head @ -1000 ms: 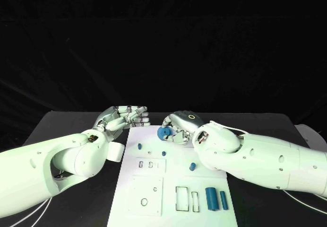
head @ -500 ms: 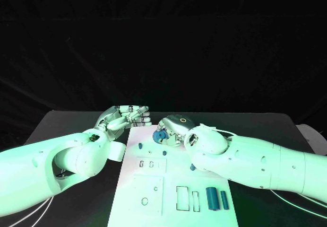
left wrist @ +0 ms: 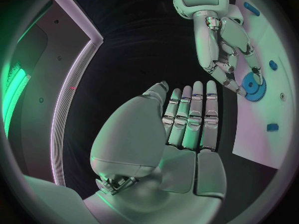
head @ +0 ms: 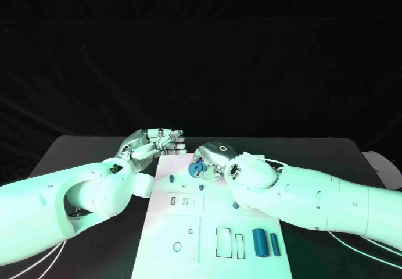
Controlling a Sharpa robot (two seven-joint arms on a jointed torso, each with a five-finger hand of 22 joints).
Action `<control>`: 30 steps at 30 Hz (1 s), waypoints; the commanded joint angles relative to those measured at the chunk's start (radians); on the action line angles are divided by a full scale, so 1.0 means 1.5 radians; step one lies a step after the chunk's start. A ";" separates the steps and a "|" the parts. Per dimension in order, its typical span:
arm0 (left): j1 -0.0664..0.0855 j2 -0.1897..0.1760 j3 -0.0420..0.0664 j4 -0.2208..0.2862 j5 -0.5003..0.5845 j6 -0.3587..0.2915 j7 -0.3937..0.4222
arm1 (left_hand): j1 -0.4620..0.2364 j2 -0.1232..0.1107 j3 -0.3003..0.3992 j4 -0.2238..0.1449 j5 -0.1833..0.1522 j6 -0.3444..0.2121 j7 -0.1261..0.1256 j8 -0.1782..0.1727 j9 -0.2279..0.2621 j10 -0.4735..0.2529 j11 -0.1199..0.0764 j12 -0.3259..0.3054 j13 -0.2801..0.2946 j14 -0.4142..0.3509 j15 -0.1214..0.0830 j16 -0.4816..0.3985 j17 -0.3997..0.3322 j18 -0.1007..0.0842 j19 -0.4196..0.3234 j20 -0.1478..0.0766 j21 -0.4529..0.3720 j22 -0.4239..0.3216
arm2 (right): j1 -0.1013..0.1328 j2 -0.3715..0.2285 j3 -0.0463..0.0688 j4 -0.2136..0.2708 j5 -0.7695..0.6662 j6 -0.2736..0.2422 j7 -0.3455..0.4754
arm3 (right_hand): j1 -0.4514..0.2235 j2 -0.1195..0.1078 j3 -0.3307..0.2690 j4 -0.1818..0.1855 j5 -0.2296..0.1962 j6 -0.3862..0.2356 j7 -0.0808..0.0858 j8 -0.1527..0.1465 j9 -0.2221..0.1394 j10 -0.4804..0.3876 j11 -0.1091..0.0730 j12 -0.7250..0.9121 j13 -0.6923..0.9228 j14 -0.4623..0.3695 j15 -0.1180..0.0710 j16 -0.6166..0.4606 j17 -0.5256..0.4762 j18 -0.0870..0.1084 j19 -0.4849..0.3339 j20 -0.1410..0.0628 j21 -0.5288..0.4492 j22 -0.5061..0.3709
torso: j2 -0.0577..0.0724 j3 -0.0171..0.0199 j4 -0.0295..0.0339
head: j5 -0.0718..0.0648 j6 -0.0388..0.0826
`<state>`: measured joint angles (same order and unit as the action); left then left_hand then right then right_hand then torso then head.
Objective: Assemble the parts on the task board
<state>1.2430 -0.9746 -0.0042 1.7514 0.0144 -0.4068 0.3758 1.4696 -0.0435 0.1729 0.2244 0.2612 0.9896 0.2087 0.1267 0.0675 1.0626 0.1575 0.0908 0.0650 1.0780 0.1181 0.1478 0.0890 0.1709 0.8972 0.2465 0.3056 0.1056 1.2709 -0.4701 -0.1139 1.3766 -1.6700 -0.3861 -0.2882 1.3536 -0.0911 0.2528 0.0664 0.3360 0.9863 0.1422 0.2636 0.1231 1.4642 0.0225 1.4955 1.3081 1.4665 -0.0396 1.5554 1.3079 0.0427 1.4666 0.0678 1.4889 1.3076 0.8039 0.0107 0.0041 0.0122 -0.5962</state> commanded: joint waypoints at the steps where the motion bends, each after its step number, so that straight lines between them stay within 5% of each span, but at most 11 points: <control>1: 0.001 0.001 0.001 0.002 0.001 0.012 0.002 | 0.002 -0.002 0.004 0.000 0.001 0.001 0.004 -0.004 -0.001 0.003 0.003 -0.003 0.000 0.003 0.004 -0.004 -0.001 0.009 0.002 0.000 -0.003 -0.001 | -0.001 0.001 -0.001 -0.004 -0.001 0.020 -0.008 | -0.008 0.002 0.006 0.000 -0.004 0.034 -0.030 0.021 0.060 0.019 -0.003 -0.004 0.106 0.063 -0.004 0.000 0.147 -0.008 0.015 -0.002 -0.003 0.098 | 0.000 -0.0001 0.0002 | -0.001 0.001; 12: 0.001 0.000 0.001 0.002 0.001 0.012 0.001 | 0.002 -0.002 0.005 0.000 0.001 0.000 0.004 -0.004 -0.001 0.003 0.004 -0.003 0.000 0.003 0.004 -0.004 -0.001 0.009 0.002 0.000 -0.003 -0.001 | -0.001 -0.002 -0.001 -0.002 -0.003 0.015 -0.010 | -0.016 -0.003 0.010 0.000 -0.007 0.027 -0.027 0.015 0.061 0.017 0.000 -0.006 0.104 0.063 -0.002 0.000 0.147 -0.008 0.015 -0.001 -0.004 0.098 | 0.000 0.0001 0.0003 | -0.002 0.001; 15: 0.001 0.000 0.001 0.002 0.001 0.012 0.000 | 0.002 -0.002 0.005 0.000 0.001 0.000 0.004 -0.004 -0.001 0.003 0.004 -0.003 0.000 0.003 0.004 -0.004 -0.001 0.009 0.002 0.000 -0.003 -0.001 | -0.001 -0.002 -0.001 -0.003 0.000 0.014 -0.007 | -0.035 -0.013 0.006 0.007 -0.024 -0.006 -0.013 -0.009 0.054 0.013 0.011 -0.011 0.099 0.063 0.006 0.000 0.147 -0.008 0.014 0.004 -0.006 0.097 | 0.000 -0.0002 0.0004 | -0.002 0.001; 20: 0.001 0.000 0.001 0.002 0.001 0.013 0.000 | 0.002 -0.003 0.005 0.000 0.001 0.000 0.004 -0.005 -0.001 0.003 0.004 -0.005 0.000 0.003 0.004 -0.005 -0.001 0.009 0.002 0.001 -0.004 -0.002 | -0.001 -0.002 -0.001 -0.003 0.010 0.023 -0.004 | -0.083 -0.030 -0.021 0.032 -0.047 -0.032 0.001 -0.040 0.048 0.008 0.026 -0.015 0.093 0.063 0.020 0.001 0.148 -0.008 0.013 0.016 -0.007 0.096 | 0.000 0.0001 0.0011 | -0.002 0.002; 25: 0.001 -0.001 0.001 0.001 0.001 0.012 0.000 | 0.002 -0.003 0.005 0.000 0.001 0.000 0.004 -0.005 -0.001 0.003 0.004 -0.005 0.000 0.003 0.004 -0.005 -0.001 0.009 0.002 0.001 -0.004 -0.002 | -0.001 -0.006 -0.001 -0.002 0.019 0.035 -0.003 | -0.137 -0.031 -0.058 0.079 -0.068 -0.025 0.001 -0.056 0.053 0.007 0.027 -0.014 0.094 0.064 0.022 0.001 0.150 -0.007 0.013 0.023 -0.007 0.098 | 0.000 0.0000 0.0007 | -0.002 0.002; 30: 0.001 -0.002 0.001 0.001 0.001 0.013 -0.003 | 0.002 -0.003 0.005 0.000 0.001 0.000 0.004 -0.005 -0.001 0.003 0.004 -0.005 0.000 0.003 0.004 -0.005 -0.001 0.009 0.002 0.001 -0.004 -0.002 | -0.001 -0.010 -0.001 -0.003 0.023 0.043 -0.005 | -0.144 -0.029 -0.066 0.094 -0.061 -0.019 0.000 -0.061 0.056 0.008 0.027 -0.013 0.095 0.064 0.022 0.002 0.150 -0.007 0.014 0.023 -0.007 0.099 | 0.000 -0.0001 -0.0001 | -0.002 0.002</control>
<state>1.2430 -0.9777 -0.0042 1.7509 0.0144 -0.4063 0.3712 1.4695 -0.0434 0.1729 0.2244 0.2612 0.9896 0.2087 0.1229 0.0675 1.0662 0.1611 0.0909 0.0650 1.0815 0.1216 0.1429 0.0890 0.1710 0.8972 0.2465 0.3057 0.1046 1.2716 -0.4843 -0.1137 1.3714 -1.6448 -0.3585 -0.2934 1.1458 -0.1353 0.1542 0.2033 0.2399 0.9512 0.1426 0.1753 0.2072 1.4660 0.0567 1.4752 1.3078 1.4665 -0.0107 1.5554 1.3076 0.0448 1.4683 0.0950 1.4841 1.3073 0.8033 0.0107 0.0047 0.0093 -0.5933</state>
